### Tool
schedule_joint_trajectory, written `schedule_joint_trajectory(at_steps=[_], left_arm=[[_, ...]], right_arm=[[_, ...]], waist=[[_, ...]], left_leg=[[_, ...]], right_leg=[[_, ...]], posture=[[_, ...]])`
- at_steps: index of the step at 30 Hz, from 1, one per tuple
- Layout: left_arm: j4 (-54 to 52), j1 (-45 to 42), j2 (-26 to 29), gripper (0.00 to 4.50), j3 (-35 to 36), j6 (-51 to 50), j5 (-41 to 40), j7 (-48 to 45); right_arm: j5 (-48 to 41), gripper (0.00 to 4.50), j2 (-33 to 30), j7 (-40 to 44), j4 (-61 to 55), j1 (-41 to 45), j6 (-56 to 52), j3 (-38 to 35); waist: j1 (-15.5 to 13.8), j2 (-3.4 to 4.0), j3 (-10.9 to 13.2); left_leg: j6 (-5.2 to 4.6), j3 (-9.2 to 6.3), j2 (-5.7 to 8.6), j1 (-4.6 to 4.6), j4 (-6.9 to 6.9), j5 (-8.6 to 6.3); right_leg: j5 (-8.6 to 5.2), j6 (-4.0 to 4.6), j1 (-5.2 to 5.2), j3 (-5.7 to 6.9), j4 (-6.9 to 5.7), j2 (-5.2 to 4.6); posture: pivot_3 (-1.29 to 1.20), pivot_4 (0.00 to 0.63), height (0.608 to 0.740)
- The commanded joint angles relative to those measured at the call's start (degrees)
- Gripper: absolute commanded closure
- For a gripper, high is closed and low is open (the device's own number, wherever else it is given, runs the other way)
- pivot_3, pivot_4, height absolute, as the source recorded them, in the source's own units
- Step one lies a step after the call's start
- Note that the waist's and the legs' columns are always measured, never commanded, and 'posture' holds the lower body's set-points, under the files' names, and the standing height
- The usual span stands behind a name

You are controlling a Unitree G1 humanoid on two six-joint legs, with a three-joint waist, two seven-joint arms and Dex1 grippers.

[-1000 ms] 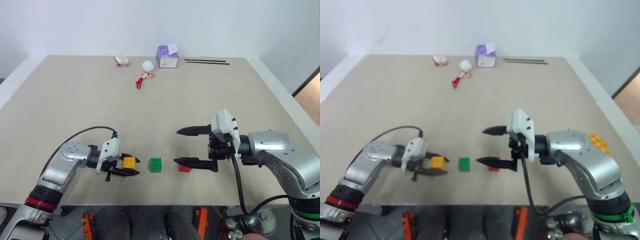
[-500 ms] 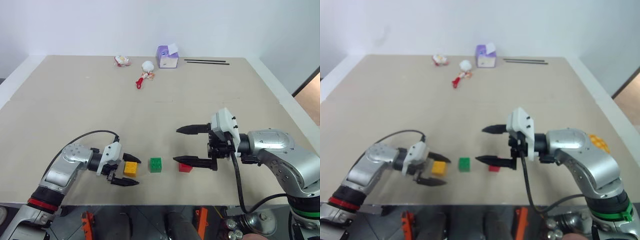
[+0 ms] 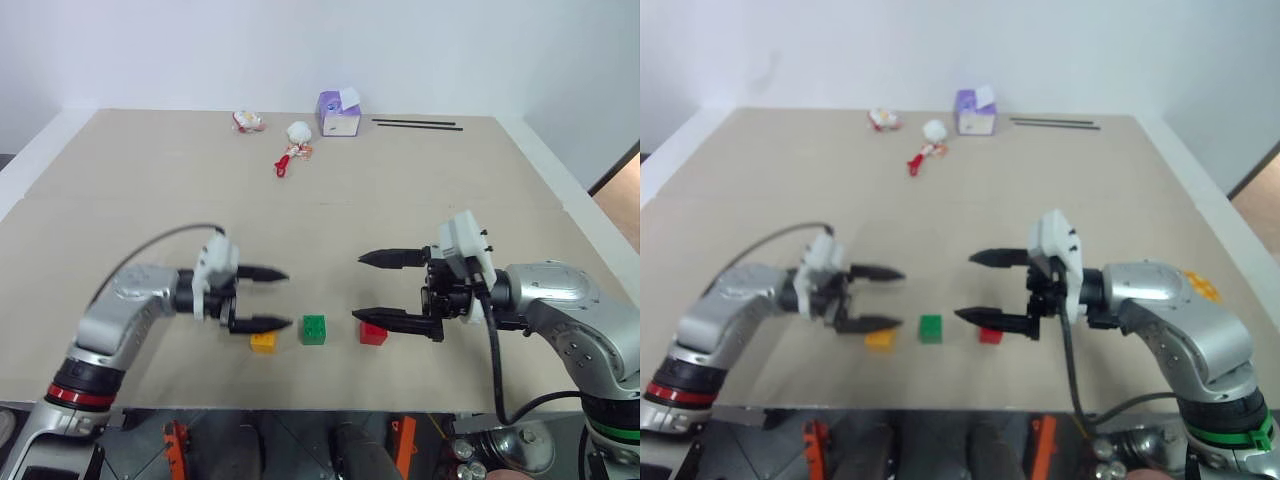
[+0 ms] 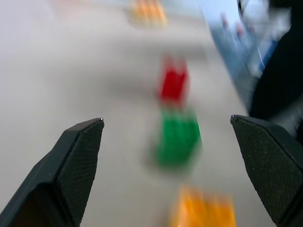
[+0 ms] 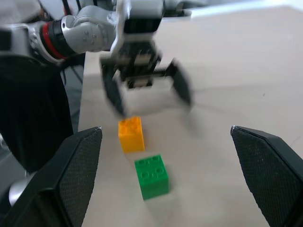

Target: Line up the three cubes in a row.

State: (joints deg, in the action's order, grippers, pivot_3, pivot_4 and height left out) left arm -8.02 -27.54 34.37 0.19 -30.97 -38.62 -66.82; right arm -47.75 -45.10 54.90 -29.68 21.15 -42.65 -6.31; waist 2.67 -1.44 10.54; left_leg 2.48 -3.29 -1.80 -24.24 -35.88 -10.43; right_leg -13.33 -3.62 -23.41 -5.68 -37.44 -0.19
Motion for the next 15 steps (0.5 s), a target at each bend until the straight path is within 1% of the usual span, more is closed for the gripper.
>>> schedule_joint_trajectory(at_steps=[1,2,4,7,9,10,12,13,15], left_arm=[[-2.58,-3.09,-4.9,0.05,10.25,-8.0,-8.51,17.96],[-2.96,-3.17,-6.1,0.05,11.86,-8.48,-8.7,21.62],[-2.91,-2.12,-8.88,0.05,14.78,-7.86,-7.66,29.15],[-2.98,2.11,-13.31,0.05,11.35,2.99,7.44,40.75],[-0.57,3.35,-16.89,0.05,9.85,9.15,14.34,47.36],[1.01,3.6,-18.44,0.05,9.72,11.66,17.21,50.48],[4.35,3.77,-20.47,0.05,9.2,15.89,23.6,56.87],[6.21,3.8,-21.13,0.05,9.28,16.99,25.93,59.75],[9.54,4.11,-22.33,0.05,9.32,19.59,28.5,62.69]], right_arm=[[-0.5,0.0,3.43,-7.02,1.77,-0.52,1.29,-5.31],[0.23,0.0,4.45,-8.79,1.98,-0.99,1.75,-5.84],[2.71,0.0,8.43,-14.61,3.12,-2.43,3.55,-6.34],[13.65,0.0,19.7,-28.68,7.36,-4.58,11.87,-4.07],[20.36,0.0,24.79,-34.16,10.02,-5.91,18.54,-3.09],[23.75,0.0,26.29,-36.11,11.5,-6.33,22.01,-2.7],[27.48,0.0,29.37,-41.0,15.03,-6.0,25.78,-4.18],[29.4,0.0,30.15,-43.11,17.01,-5.77,27.67,-4.68],[32.03,0.0,31.42,-46.08,20.45,-5.26,30.13,-5.03]], waist=[[-0.02,-0.02,-0.01],[0.03,-0.02,-0.01],[0.12,-0.04,-0.04],[0.06,-0.08,-0.12],[-0.04,-0.08,-0.13],[-0.23,-0.09,-0.13],[-0.3,-0.08,-0.12],[-0.25,-0.09,-0.13],[-0.23,-0.08,-0.13]], left_leg=[[0.0,-0.02,-0.01,0.02,-0.03,0.0],[0.0,-0.04,-0.01,0.03,-0.1,0.0],[0.0,0.0,0.01,0.06,-0.07,0.0],[0.0,0.02,-0.01,0.15,-0.04,0.0],[0.02,-0.01,0.03,0.15,0.01,0.03],[0.08,0.0,0.04,0.12,0.03,0.06],[0.26,0.0,0.13,0.01,0.01,0.16],[0.29,0.02,0.15,0.0,0.0,0.19],[0.31,0.11,0.17,0.01,-0.04,0.2]], right_leg=[[0.01,-0.01,0.04,0.01,0.0,0.0],[0.04,-0.07,0.06,0.03,0.0,0.01],[0.06,-0.08,0.06,-0.05,0.0,0.01],[0.07,-0.04,0.06,-0.11,-0.06,0.07],[0.09,-0.03,0.06,-0.13,-0.07,0.07],[0.12,-0.04,0.03,-0.15,-0.06,0.06],[0.17,-0.12,-0.02,-0.17,-0.06,0.0],[0.2,-0.16,-0.02,-0.21,-0.04,-0.01],[0.33,-0.26,0.02,-0.32,0.06,-0.04]], posture=[[0.0,0.15,0.74],[0.0,0.15,0.74],[0.0,0.15,0.74],[0.0,0.15,0.74],[0.0,0.15,0.74],[0.0,0.15,0.74],[0.0,0.15,0.74],[0.0,0.15,0.74],[0.0,0.15,0.74]])
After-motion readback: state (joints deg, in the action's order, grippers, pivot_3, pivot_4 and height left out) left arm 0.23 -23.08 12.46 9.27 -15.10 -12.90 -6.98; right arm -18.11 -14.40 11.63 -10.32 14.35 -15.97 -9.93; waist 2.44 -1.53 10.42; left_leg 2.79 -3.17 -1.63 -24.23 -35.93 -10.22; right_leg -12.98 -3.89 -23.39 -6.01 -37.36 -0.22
